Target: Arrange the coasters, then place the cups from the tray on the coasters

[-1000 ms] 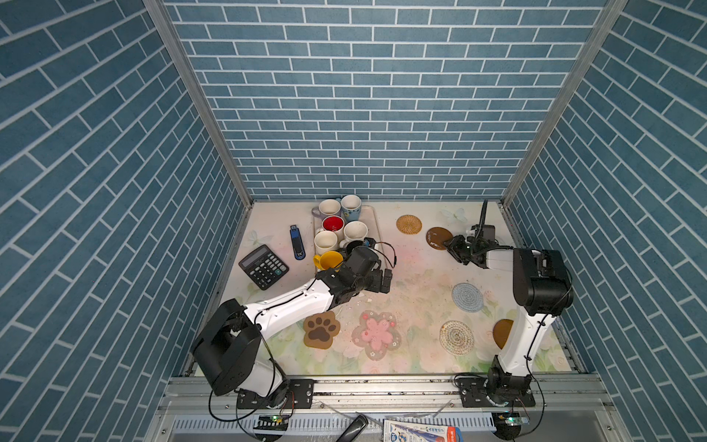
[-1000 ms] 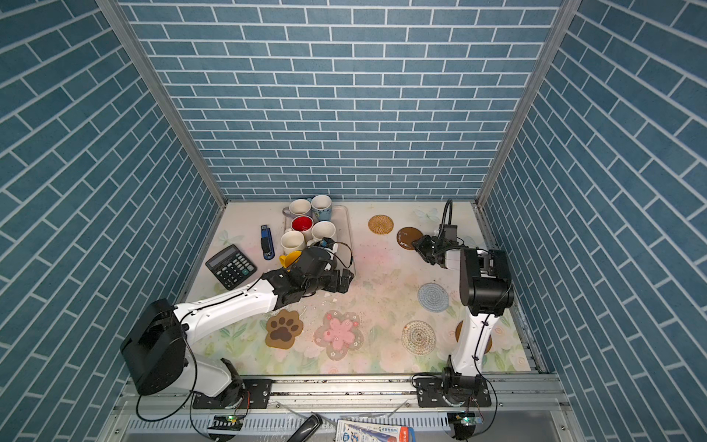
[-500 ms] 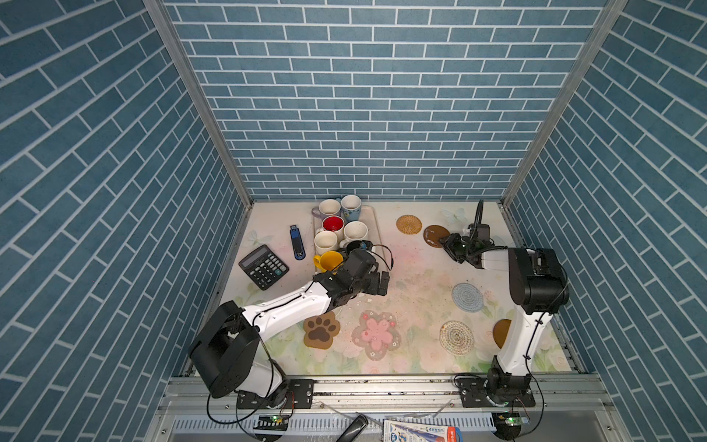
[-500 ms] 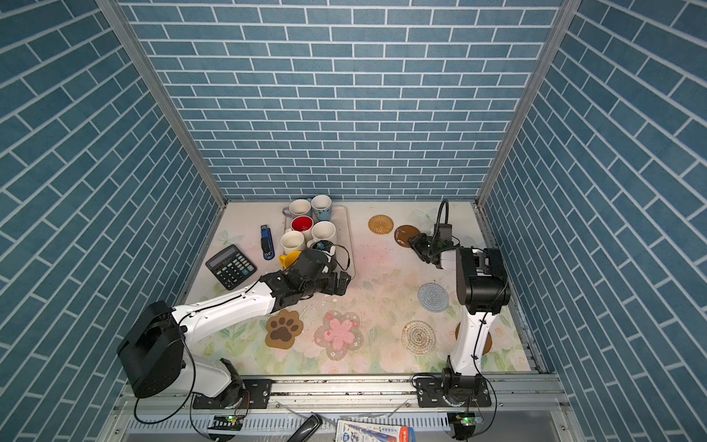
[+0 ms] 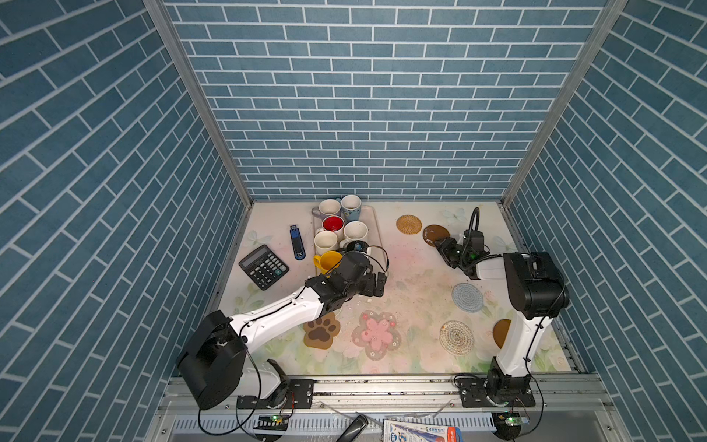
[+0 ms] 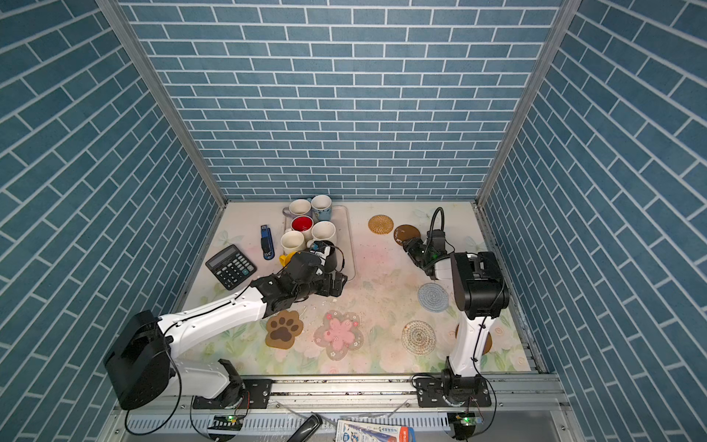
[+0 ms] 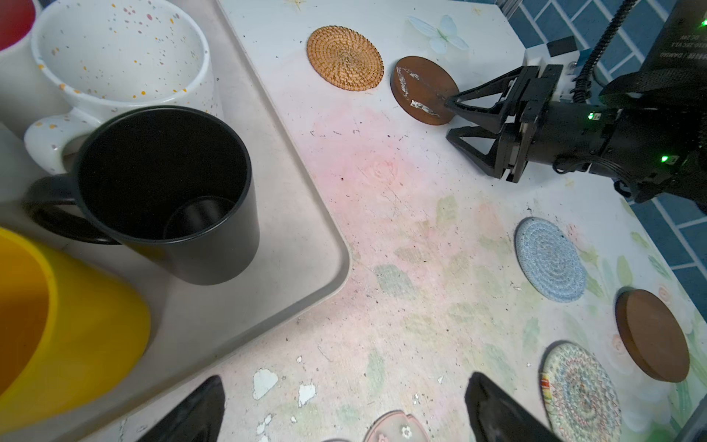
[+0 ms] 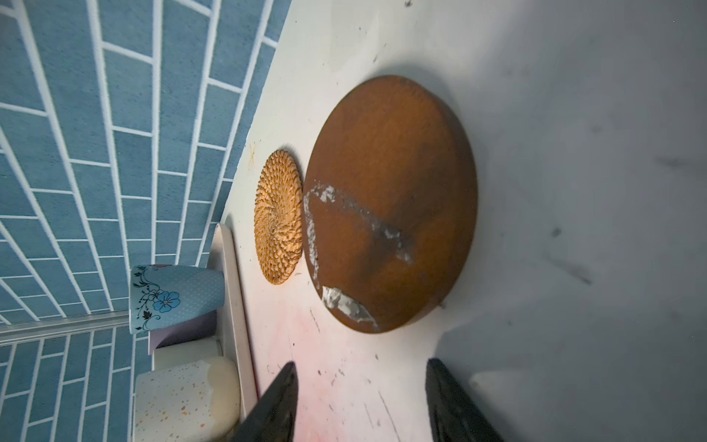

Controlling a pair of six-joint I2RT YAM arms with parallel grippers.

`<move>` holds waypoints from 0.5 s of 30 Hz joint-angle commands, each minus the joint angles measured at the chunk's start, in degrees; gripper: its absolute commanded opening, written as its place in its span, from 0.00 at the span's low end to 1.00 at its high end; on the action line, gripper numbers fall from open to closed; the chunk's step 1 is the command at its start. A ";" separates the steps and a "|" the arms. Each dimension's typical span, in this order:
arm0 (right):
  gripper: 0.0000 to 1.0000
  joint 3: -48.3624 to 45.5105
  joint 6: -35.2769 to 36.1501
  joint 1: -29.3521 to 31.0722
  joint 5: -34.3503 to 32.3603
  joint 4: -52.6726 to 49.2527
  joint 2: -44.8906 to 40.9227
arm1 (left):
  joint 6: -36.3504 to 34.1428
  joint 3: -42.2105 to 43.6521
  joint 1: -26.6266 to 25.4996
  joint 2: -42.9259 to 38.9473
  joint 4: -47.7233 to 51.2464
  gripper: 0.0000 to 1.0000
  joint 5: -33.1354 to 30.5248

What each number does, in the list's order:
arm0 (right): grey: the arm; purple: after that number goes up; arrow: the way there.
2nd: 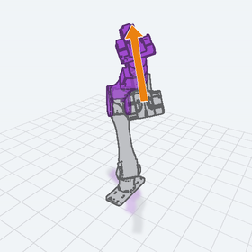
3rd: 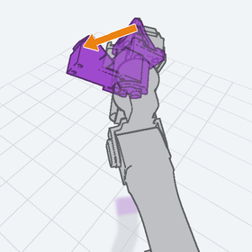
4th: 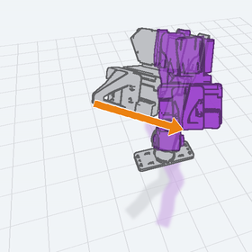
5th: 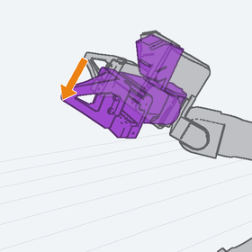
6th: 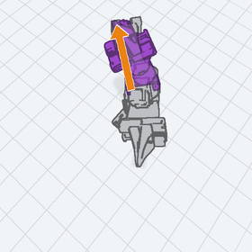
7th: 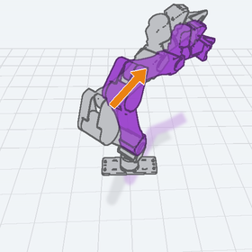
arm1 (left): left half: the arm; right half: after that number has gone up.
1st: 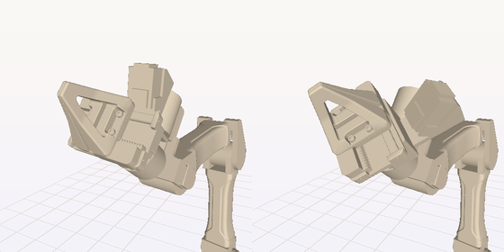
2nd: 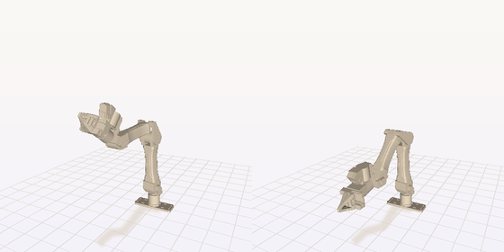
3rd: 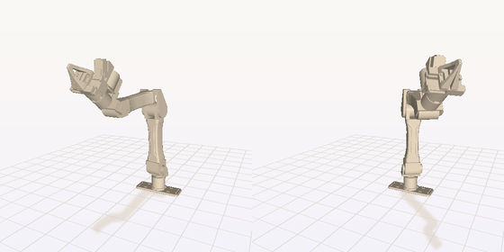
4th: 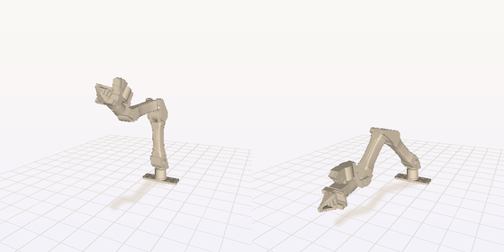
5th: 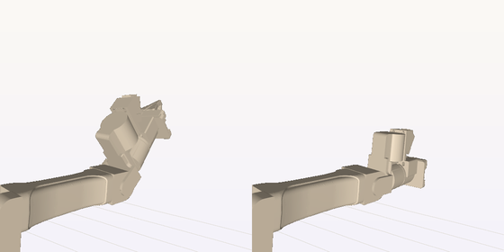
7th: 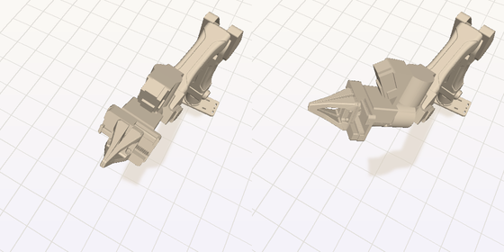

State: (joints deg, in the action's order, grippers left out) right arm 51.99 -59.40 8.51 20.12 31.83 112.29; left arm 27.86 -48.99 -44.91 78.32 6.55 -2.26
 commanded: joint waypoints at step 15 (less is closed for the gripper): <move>0.53 7.87 -6.40 0.99 -6.76 -7.35 7.80 | 0.27 0.76 1.71 1.22 -0.48 0.99 0.41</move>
State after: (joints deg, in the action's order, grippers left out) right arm 58.04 -64.27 10.31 14.94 31.42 116.57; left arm 27.90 -47.88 -43.83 78.13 6.46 -2.17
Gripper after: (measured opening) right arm 0.529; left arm 0.994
